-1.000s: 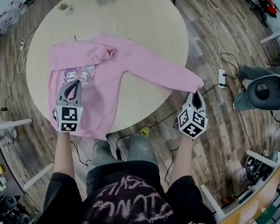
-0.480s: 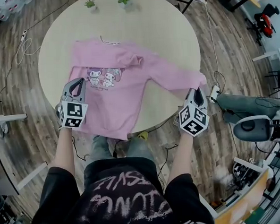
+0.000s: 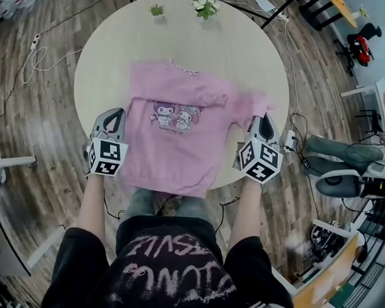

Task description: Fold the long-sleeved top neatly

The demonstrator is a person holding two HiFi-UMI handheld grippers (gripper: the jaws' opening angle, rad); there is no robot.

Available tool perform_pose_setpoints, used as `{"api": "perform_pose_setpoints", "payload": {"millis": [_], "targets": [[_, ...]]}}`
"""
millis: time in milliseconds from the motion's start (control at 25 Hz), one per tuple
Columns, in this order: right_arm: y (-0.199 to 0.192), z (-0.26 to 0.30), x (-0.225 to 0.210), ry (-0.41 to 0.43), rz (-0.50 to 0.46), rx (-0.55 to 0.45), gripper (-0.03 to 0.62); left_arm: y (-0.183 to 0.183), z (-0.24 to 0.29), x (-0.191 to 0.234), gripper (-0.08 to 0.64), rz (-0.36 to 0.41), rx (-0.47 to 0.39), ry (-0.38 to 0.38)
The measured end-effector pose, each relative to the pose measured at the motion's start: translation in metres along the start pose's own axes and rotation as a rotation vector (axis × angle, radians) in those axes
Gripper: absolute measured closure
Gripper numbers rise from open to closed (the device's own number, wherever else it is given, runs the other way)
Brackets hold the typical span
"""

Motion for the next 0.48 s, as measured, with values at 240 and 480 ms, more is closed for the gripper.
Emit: {"api": "perform_pose_setpoints", "payload": {"millis": [240, 480], "targets": [[0.006, 0.017, 0.081, 0.061, -0.033, -0.006, 0.565, -0.029, -0.008, 0.035, 0.549, 0.002, -0.007, -0.038], [-0.001, 0.037, 0.152, 0.140, -0.070, 0.017, 0.565, -0.054, -0.016, 0.059, 0.549, -0.017, 0.011, -0.062]]}}
Point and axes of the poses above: the fingertips, and each gripper's own axes: z forward along the fingers, x to its left, y out of its top, the point moved 7 cm from there along -z, backward along the fingers, and after that the axes turned 10 degrees about -x, right-handed, at the moved point
